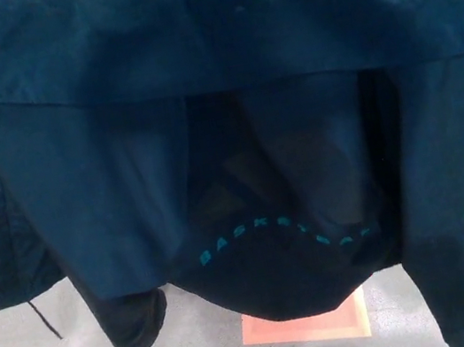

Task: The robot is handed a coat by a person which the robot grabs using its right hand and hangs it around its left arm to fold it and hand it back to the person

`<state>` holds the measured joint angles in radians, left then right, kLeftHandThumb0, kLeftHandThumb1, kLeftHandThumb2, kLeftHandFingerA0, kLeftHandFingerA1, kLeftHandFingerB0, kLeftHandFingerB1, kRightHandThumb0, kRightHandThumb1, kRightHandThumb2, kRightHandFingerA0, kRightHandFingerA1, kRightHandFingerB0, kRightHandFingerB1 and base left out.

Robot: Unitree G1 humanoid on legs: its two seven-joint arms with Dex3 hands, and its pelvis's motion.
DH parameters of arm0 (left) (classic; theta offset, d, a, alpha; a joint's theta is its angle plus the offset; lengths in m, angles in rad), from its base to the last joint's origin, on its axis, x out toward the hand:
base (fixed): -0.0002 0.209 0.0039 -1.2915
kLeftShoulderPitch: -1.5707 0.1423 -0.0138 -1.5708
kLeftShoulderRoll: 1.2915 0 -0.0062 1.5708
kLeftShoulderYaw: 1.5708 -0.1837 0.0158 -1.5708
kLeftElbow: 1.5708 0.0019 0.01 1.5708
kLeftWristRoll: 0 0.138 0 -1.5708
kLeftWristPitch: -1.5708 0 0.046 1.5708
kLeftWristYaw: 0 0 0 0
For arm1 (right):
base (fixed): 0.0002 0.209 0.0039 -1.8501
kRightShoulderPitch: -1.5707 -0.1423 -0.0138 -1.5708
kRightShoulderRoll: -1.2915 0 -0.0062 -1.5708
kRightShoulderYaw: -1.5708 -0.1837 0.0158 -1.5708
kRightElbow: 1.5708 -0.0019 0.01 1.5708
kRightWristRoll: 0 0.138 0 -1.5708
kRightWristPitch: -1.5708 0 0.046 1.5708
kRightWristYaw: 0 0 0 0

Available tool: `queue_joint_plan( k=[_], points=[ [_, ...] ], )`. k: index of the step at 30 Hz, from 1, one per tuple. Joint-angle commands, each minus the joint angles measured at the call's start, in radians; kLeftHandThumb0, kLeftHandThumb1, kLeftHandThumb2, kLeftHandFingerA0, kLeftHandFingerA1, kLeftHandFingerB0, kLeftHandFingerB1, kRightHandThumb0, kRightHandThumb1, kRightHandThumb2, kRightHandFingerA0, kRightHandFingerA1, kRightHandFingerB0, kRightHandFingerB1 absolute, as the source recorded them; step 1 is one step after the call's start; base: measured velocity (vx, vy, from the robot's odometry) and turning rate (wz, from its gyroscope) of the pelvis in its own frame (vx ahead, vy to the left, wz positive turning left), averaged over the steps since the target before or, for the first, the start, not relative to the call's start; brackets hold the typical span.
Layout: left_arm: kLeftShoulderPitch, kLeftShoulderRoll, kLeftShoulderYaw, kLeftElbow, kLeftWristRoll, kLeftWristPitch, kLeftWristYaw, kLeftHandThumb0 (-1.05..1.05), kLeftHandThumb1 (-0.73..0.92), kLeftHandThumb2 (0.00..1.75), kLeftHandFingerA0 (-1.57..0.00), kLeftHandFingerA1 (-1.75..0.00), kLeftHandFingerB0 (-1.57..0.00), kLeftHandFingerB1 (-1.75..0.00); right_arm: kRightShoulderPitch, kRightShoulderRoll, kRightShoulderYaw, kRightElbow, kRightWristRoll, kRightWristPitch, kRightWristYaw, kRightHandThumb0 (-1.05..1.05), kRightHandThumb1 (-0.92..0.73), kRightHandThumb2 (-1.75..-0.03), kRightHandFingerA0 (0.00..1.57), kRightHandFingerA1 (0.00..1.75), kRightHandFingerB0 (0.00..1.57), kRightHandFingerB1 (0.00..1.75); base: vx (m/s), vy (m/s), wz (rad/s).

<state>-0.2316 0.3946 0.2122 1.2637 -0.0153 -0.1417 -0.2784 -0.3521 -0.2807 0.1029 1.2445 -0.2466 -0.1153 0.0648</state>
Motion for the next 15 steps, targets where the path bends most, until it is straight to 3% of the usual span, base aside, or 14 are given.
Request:
queue_joint_plan(
  k=[1,2,3,4,6,8,10,11,12,13,15],
  points=[
    [0.014,0.012,0.033,0.017,-0.036,-0.046,-0.056,-0.33,0.62,1.12,0.0,-0.47,0.0,-0.47,0.014,-0.024,-0.018,-0.007,0.016,-0.075,-0.007,-0.52,-0.61,-0.94,0.37,0.54,0.25,0.47,0.09,-0.004,0.0],
    [0.01,0.009,0.041,0.017,-0.043,-0.049,-0.062,-0.33,0.62,1.12,0.0,-0.47,0.0,-0.47,0.01,-0.028,-0.022,-0.021,0.019,-0.085,-0.012,-0.52,-0.61,-0.94,0.37,0.54,0.25,0.47,0.09,-0.004,-0.01],
    [0.015,0.008,0.042,0.015,-0.042,-0.06,-0.062,-0.59,0.87,0.66,-0.22,-0.33,-0.18,-0.3,0.015,-0.035,-0.031,-0.042,0.028,-0.108,-0.007,-0.61,-0.63,-0.93,0.3,0.49,0.25,0.45,0.09,-0.006,0.0],
    [0.019,0.007,0.047,0.013,-0.041,-0.068,-0.062,-0.6,0.85,0.65,-0.26,-0.33,-0.22,-0.31,0.024,-0.036,-0.042,-0.07,0.038,-0.129,-0.004,-0.58,-0.76,-0.63,0.35,0.35,0.31,0.32,0.09,-0.007,0.02],
    [0.006,0.0,0.083,0.005,-0.075,-0.065,-0.069,-0.62,0.82,0.64,-0.27,-0.33,-0.22,-0.31,0.075,-0.044,-0.069,-0.227,0.074,-0.186,0.031,-0.63,-0.76,-0.63,0.32,0.34,0.26,0.3,0.0,0.0,0.0],
    [0.0,-0.003,0.094,0.003,-0.081,-0.063,-0.072,-0.64,0.82,0.64,-0.27,-0.33,-0.21,-0.31,0.123,-0.048,-0.085,-0.349,0.101,-0.172,0.079,-0.65,-0.77,-0.63,0.31,0.34,0.25,0.3,0.0,0.0,0.0],
    [-0.001,-0.013,0.105,-0.004,-0.091,-0.081,-0.077,-0.65,0.84,0.65,-0.22,-0.33,-0.17,-0.3,0.277,-0.079,-0.111,-0.662,0.206,-0.127,0.233,-0.64,-0.76,-0.63,0.3,0.34,0.23,0.3,0.0,0.0,0.0],
    [-0.001,-0.017,0.107,-0.007,-0.094,-0.092,-0.081,-0.35,0.56,1.09,0.0,-0.47,0.0,-0.47,0.32,-0.091,-0.12,-0.748,0.25,-0.113,0.281,-0.62,-0.76,-0.63,0.35,0.35,0.24,0.31,0.0,0.0,0.0],
    [-0.001,-0.019,0.106,-0.015,-0.094,-0.109,-0.09,-0.35,0.57,1.11,0.0,-0.48,0.0,-0.48,0.384,-0.124,-0.129,-0.872,0.318,-0.111,0.357,-0.63,-0.79,-0.64,0.4,0.38,0.25,0.31,0.0,0.0,0.0],
    [-0.001,-0.02,0.1,-0.027,-0.09,-0.135,-0.104,-0.7,0.7,1.03,-0.04,-0.44,-0.04,-0.37,0.469,-0.175,-0.145,-1.034,0.396,-0.117,0.433,-0.66,-0.76,-0.65,0.43,0.38,0.27,0.32,0.0,0.0,0.0],
    [-0.007,-0.02,0.092,-0.038,-0.084,-0.159,-0.113,-0.7,0.71,1.03,-0.03,-0.43,-0.04,-0.37,0.545,-0.214,-0.172,-1.183,0.446,-0.116,0.465,-0.66,-0.8,-0.64,0.42,0.38,0.27,0.31,0.0,0.0,0.0]
  ],
)
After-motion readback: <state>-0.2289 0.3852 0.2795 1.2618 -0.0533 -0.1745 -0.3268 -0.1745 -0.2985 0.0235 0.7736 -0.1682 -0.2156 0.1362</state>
